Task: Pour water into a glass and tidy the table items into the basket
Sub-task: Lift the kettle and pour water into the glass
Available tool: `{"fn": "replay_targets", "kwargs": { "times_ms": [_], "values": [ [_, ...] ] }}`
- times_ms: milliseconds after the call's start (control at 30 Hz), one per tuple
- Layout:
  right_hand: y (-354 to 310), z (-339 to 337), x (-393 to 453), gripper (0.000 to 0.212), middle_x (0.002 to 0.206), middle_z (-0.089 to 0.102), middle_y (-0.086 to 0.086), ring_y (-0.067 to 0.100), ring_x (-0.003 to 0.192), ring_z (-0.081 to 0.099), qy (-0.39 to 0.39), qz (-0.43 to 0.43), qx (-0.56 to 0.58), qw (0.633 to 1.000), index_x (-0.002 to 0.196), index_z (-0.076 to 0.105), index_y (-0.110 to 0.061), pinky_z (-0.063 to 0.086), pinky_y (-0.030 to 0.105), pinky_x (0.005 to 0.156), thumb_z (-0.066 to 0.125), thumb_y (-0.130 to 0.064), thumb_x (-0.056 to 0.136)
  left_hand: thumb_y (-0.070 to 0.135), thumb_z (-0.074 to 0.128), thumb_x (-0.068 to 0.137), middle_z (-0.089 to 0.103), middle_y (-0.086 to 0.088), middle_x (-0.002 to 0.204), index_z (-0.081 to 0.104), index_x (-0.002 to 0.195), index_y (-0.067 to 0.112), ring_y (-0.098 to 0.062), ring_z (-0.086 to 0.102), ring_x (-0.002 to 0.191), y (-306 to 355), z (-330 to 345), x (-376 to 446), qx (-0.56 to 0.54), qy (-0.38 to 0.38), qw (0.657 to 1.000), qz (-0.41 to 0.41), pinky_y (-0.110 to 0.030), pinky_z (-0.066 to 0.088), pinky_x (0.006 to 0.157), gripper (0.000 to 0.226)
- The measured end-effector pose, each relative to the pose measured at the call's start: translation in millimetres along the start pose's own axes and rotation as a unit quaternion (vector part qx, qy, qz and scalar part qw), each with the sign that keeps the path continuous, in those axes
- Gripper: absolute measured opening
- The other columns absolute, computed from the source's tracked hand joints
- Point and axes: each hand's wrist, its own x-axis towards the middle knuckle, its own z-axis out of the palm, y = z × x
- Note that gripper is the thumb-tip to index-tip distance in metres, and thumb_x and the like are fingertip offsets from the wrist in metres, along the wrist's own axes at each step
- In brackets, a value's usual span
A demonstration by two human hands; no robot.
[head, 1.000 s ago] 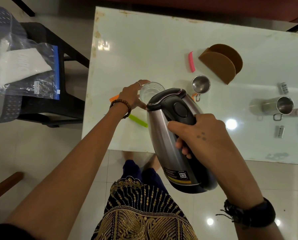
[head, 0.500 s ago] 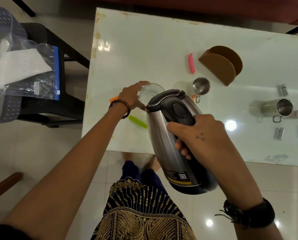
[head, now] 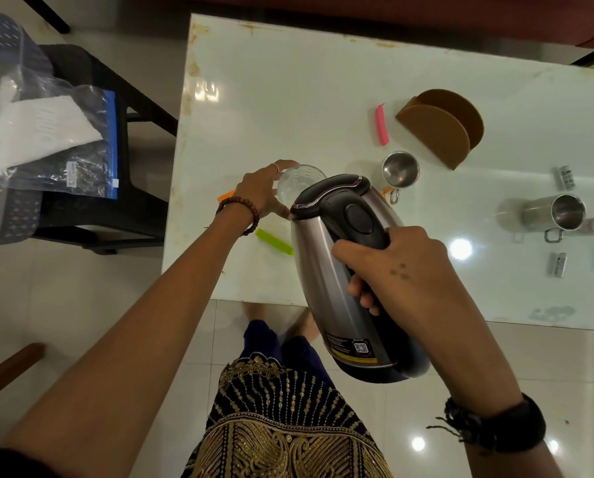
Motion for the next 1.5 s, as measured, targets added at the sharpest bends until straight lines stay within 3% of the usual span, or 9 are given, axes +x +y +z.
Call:
{"fn": "replay_targets", "kwargs": {
  "times_ms": [267, 500, 767, 967, 1300, 1500],
  "values": [
    [-2.4, 1.2, 1.3, 0.028, 0.039, 0.059, -0.002, 0.007, 0.034, 0.047, 0.002, -0.001, 0.001, 1.0, 0.047, 0.057, -0.012, 0.051, 0.028, 0.055, 0.059, -0.029, 0.069, -0.001, 0.078, 0.06, 0.057, -0.005, 0.129, 0.045, 0.129, 0.027, -0.021, 0.055, 0.115, -1.8, 1.1, 1.0, 0.002, 0.003, 1.0, 0.008, -0.019, 0.042, 0.087, 0.081],
    [-4.8, 1.2, 0.6, 0.025, 0.045, 0.065, 0.0, 0.011, 0.039, 0.049, -0.007, -0.004, -0.006, 1.0, 0.052, 0.06, -0.011, 0.055, 0.034, 0.059, 0.058, -0.03, 0.069, 0.004, 0.077, 0.062, 0.058, -0.003, 0.128, 0.044, 0.129, 0.029, -0.02, 0.058, 0.111, -2.4, 0.6, 1.4, 0.014, 0.006, 1.0, 0.007, -0.009, 0.037, 0.078, 0.078],
    [-6.3, 1.5, 1.6, 0.025, 0.045, 0.065, -0.002, 0.012, 0.04, 0.049, -0.004, 0.0, 0.002, 1.0, 0.054, 0.06, -0.01, 0.055, 0.034, 0.061, 0.058, -0.029, 0.071, 0.0, 0.077, 0.061, 0.057, -0.006, 0.129, 0.044, 0.13, 0.026, -0.024, 0.059, 0.109, 0.4, -0.6, -1.4, 0.002, -0.001, 1.0, 0.007, -0.022, 0.042, 0.086, 0.081],
    [-5.3, 2.3, 1.9, 0.025, 0.049, 0.068, 0.001, 0.013, 0.041, 0.051, 0.001, 0.003, 0.007, 1.0, 0.056, 0.061, -0.009, 0.056, 0.038, 0.065, 0.058, -0.03, 0.071, -0.001, 0.077, 0.06, 0.057, -0.006, 0.128, 0.044, 0.13, 0.024, -0.02, 0.055, 0.111, 0.5, -0.9, -1.8, -0.01, -0.003, 1.0, 0.011, -0.009, 0.039, 0.077, 0.082],
    [0.3, 2.6, 1.7, 0.025, 0.048, 0.067, -0.003, 0.015, 0.043, 0.053, 0.002, 0.003, 0.002, 1.0, 0.057, 0.062, -0.012, 0.058, 0.041, 0.065, 0.057, -0.032, 0.073, -0.001, 0.078, 0.059, 0.059, -0.006, 0.124, 0.045, 0.128, 0.026, -0.019, 0.058, 0.105, 1.0, -0.8, -3.0, -0.026, -0.007, 1.0, 0.0, -0.02, 0.042, 0.084, 0.081],
    [3.7, 6.0, 2.7, 0.025, 0.042, 0.063, -0.006, 0.012, 0.04, 0.053, 0.005, 0.003, -0.002, 1.0, 0.056, 0.061, -0.015, 0.058, 0.038, 0.063, 0.057, -0.035, 0.07, -0.001, 0.077, 0.059, 0.06, -0.004, 0.124, 0.046, 0.127, 0.028, -0.013, 0.056, 0.098, -1.7, -0.5, -1.3, -0.017, -0.003, 1.0, 0.004, -0.013, 0.041, 0.081, 0.08]
  ]
}}
